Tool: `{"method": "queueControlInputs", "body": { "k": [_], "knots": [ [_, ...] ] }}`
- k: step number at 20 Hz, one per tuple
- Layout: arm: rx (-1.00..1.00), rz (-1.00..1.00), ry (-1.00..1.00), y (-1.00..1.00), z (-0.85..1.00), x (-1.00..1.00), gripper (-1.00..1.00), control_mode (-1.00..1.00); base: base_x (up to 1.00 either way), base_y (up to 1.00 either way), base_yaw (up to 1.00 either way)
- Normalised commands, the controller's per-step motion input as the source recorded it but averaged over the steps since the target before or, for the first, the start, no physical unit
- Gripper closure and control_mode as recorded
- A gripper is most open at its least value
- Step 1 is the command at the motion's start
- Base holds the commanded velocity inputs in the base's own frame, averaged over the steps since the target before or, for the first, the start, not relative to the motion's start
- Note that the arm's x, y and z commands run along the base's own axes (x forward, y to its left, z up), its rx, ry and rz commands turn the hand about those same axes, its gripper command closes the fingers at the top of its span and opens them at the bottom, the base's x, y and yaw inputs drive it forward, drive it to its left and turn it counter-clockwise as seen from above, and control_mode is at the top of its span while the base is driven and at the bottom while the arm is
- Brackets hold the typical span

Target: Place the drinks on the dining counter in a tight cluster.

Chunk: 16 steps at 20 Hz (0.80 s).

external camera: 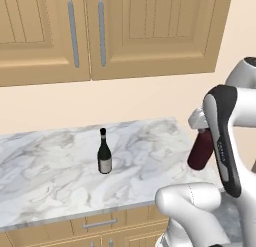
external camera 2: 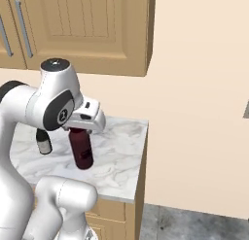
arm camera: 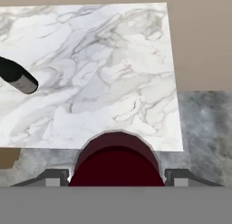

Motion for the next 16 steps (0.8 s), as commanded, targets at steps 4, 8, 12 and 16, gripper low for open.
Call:
{"method": "queueControlInputs", "body": {
  "k": [4,8,12,16],
  "knots": [
    [0.0,0.02,0.0,0.0,0.42,-0.23,1.0,-1.0,0.0,0.0,0.0],
    [0.0,0.0,0.0,0.0,0.04,-0.04,1.0,-1.0,0.0,0.0,0.0],
    [0.0,0.0,0.0,0.0,0.0,0.0,1.0,-1.0,0.0,0.0,0.0],
    [0.0,0.0,0.0,0.0,0.0,-0.01,1.0,1.0,-0.24,-0.05,0.0]
  ]
}}
